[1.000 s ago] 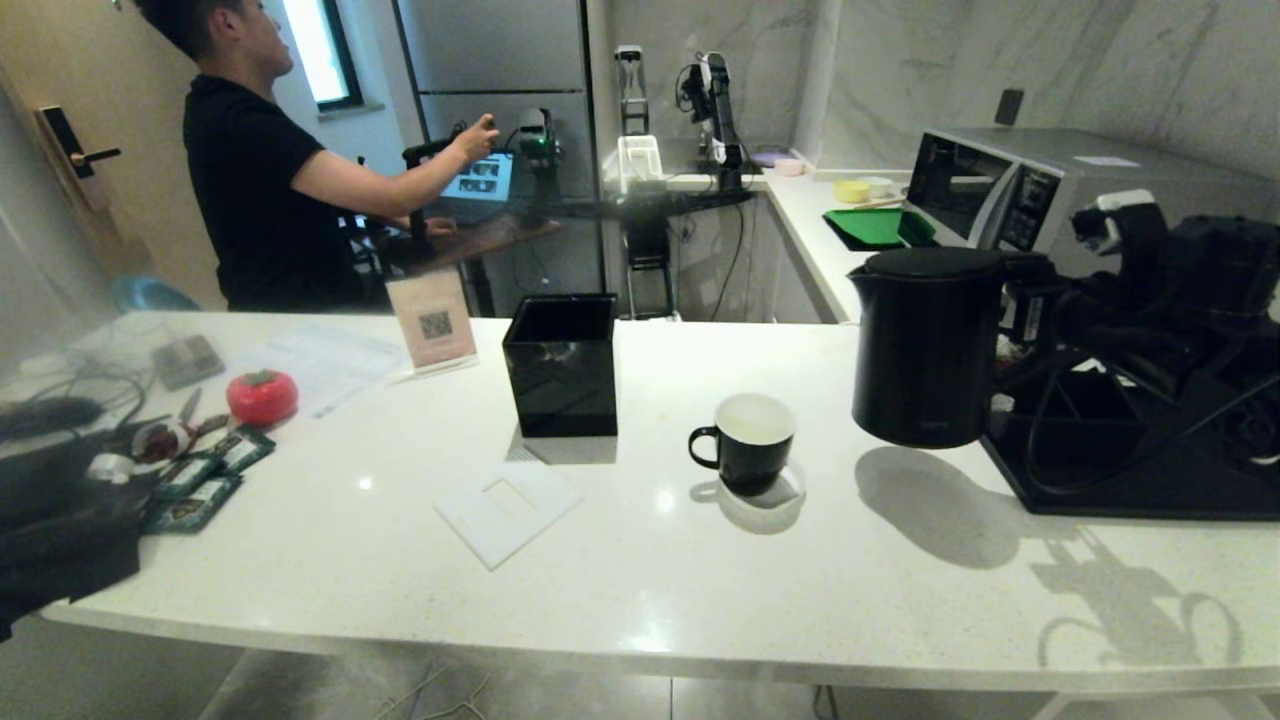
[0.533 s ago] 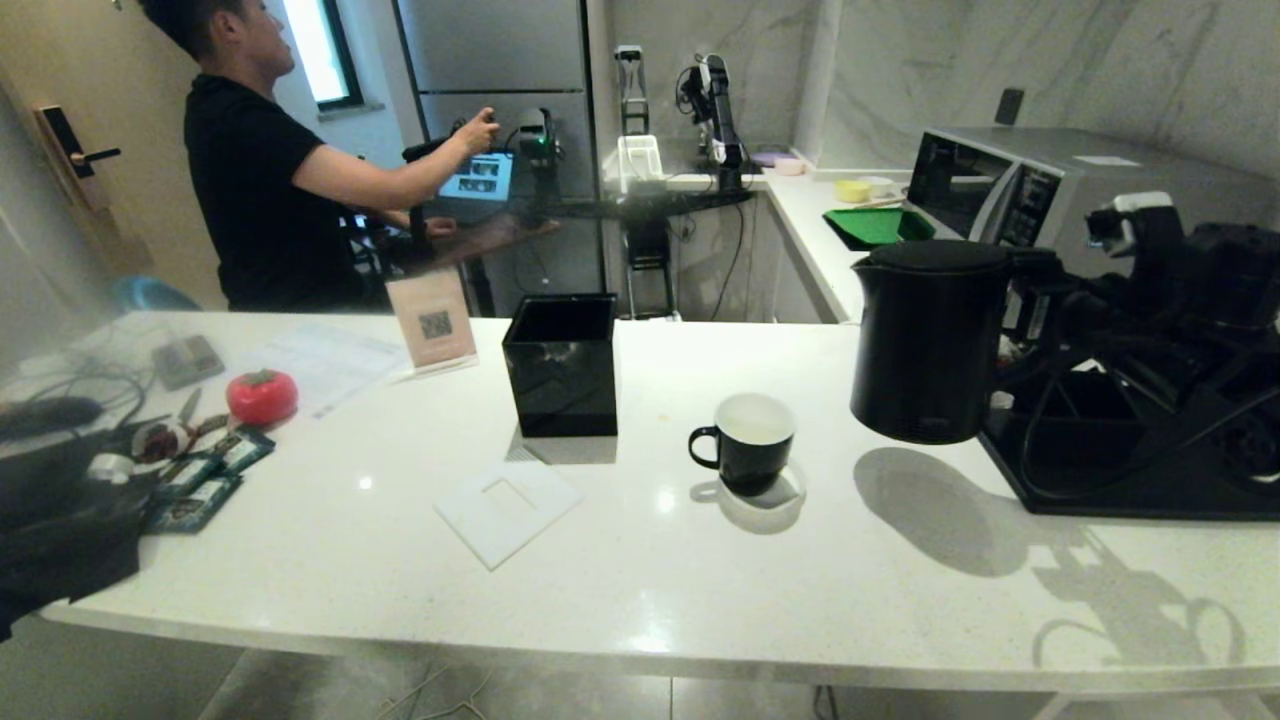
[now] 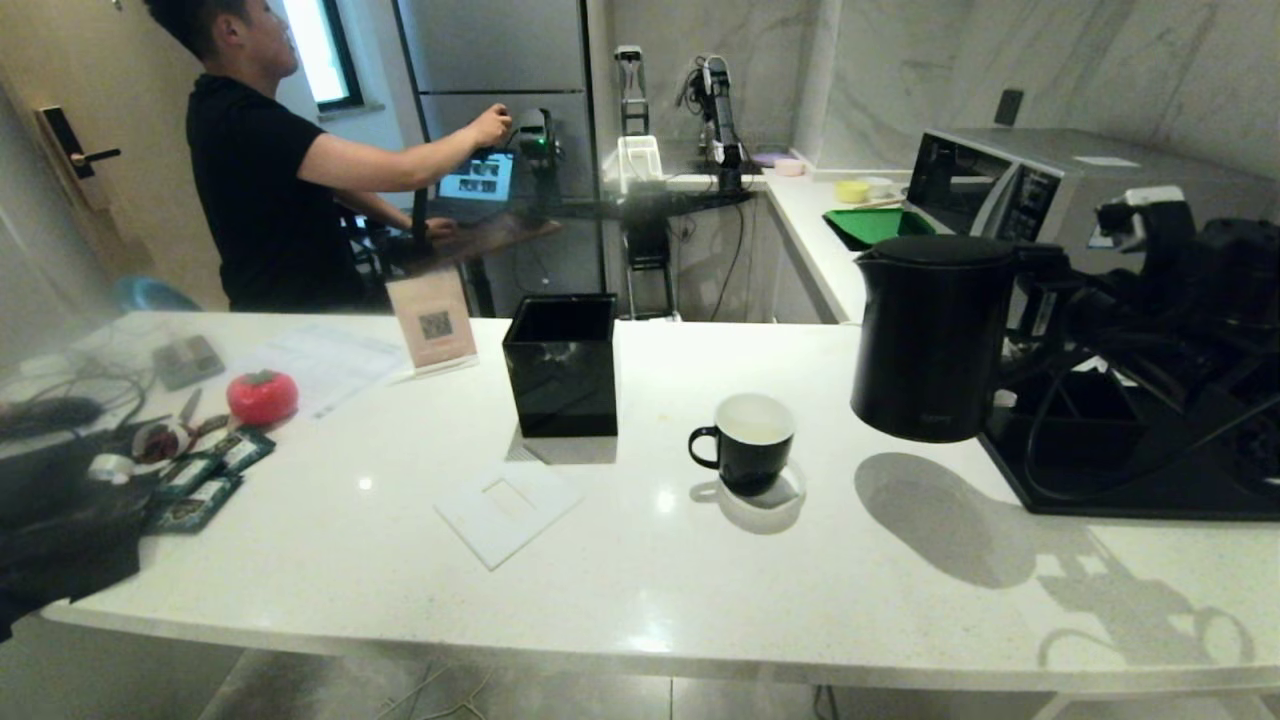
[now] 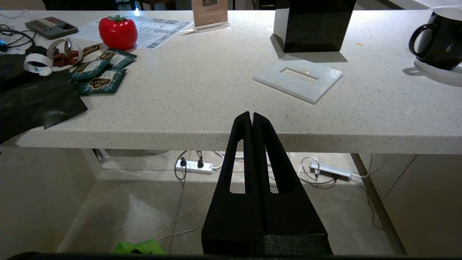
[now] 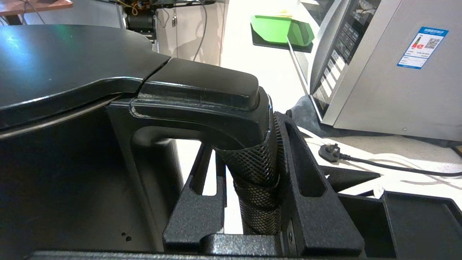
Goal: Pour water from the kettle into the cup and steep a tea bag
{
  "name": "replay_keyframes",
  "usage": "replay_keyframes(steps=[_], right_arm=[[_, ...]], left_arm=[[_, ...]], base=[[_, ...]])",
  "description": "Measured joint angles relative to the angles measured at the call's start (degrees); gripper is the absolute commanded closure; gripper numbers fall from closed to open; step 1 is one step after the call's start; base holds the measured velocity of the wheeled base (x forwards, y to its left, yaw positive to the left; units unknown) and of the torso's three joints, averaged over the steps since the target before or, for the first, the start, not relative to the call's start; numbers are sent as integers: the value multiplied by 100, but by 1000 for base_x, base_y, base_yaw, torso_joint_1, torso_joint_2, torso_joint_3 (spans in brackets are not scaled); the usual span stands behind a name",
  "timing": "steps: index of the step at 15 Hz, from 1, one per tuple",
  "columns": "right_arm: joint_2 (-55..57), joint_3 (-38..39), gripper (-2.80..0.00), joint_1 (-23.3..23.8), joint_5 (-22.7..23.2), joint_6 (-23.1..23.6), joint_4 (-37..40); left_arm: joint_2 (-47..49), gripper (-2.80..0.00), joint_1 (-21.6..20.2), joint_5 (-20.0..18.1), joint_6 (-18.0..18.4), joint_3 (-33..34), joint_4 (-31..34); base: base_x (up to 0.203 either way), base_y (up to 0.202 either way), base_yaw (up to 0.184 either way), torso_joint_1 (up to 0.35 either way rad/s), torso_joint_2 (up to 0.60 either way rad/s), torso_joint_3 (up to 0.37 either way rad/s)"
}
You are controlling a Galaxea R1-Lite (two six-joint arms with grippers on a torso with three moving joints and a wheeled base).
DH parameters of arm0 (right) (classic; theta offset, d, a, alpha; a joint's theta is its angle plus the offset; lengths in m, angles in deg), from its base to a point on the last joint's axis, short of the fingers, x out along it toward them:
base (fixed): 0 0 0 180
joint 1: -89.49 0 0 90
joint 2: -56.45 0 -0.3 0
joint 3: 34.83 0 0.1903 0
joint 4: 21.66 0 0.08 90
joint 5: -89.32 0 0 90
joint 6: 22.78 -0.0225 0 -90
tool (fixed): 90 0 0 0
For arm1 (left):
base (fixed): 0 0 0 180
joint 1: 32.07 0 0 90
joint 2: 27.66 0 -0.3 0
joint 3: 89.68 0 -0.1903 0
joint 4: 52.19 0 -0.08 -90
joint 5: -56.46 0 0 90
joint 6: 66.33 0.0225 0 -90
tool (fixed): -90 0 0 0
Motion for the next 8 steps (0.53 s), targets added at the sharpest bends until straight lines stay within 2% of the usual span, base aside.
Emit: replay_keyframes(steps=[8], right_arm=[[-280,402,0,61,-84,-220,-13]], left_arm=[[0,0,0,2,1,0,0]], base=[[0,0,0,0,0,0]])
